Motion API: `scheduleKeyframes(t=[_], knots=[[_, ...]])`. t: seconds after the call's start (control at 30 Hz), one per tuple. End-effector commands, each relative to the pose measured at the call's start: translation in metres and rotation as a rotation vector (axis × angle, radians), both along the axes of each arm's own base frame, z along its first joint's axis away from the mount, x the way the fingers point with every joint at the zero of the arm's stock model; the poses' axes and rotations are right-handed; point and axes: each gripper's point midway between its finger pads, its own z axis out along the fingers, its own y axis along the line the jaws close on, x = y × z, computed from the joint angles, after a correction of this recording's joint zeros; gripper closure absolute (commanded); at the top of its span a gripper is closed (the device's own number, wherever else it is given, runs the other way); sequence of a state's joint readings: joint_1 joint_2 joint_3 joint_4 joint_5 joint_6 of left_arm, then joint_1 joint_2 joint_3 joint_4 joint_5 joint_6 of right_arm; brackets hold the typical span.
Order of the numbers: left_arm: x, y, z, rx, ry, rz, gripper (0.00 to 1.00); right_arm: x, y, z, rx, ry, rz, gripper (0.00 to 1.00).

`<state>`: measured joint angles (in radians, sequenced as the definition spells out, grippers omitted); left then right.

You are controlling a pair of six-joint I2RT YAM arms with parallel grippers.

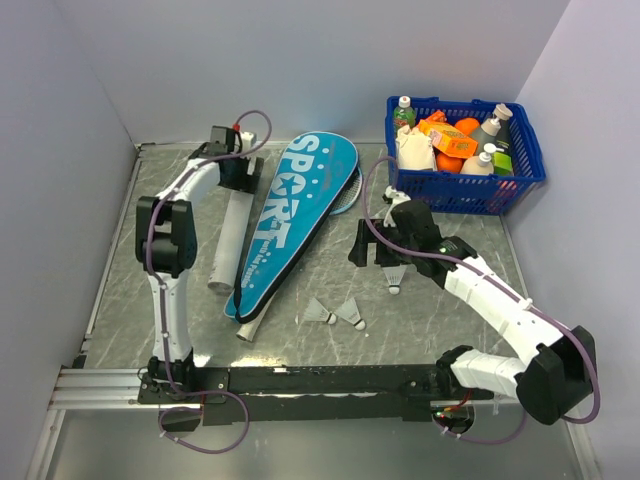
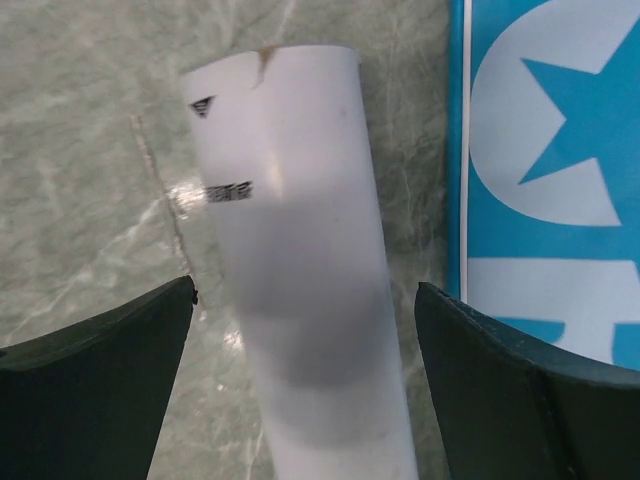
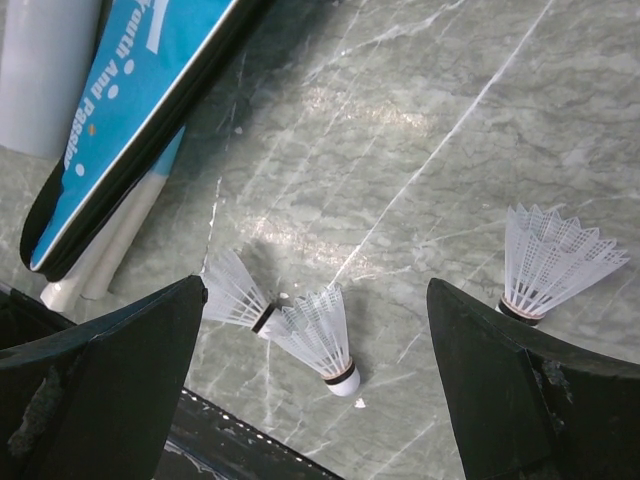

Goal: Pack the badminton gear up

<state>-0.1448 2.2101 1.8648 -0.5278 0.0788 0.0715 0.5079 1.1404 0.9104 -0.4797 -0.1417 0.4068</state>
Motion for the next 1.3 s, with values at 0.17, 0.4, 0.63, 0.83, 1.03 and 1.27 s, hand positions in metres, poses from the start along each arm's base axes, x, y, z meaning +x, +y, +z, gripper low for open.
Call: scheduleKeyframes(t=[0.17, 0.4, 0.63, 0.83, 1.03, 1.27], knots=[[0.019, -0.025, -0.029, 0.076, -0.034, -0.042, 0.04, 0.000, 0.012, -0.009, 0.025, 0.015, 0.042, 0.00], [0.024, -0.008, -0.020, 0.147, -0.101, 0.025, 0.14, -0.002, 0.013, -0.012, 0.029, 0.025, 0.041, 0.00], [0.018, 0.012, 0.011, 0.222, -0.204, 0.074, 0.73, -0.003, 0.015, -0.007, 0.037, 0.015, 0.044, 0.00], [0.004, 0.014, 0.054, 0.219, -0.251, 0.077, 0.85, -0.004, 0.014, 0.008, 0.045, -0.017, 0.044, 0.00], [-0.040, -0.011, 0.132, 0.162, -0.375, 0.017, 0.98, -0.008, 0.011, 0.024, 0.043, -0.036, 0.042, 0.00], [-0.132, -0.065, 0.186, 0.026, -0.453, -0.201, 0.99, -0.018, 0.005, 0.047, 0.057, -0.075, 0.040, 0.00]])
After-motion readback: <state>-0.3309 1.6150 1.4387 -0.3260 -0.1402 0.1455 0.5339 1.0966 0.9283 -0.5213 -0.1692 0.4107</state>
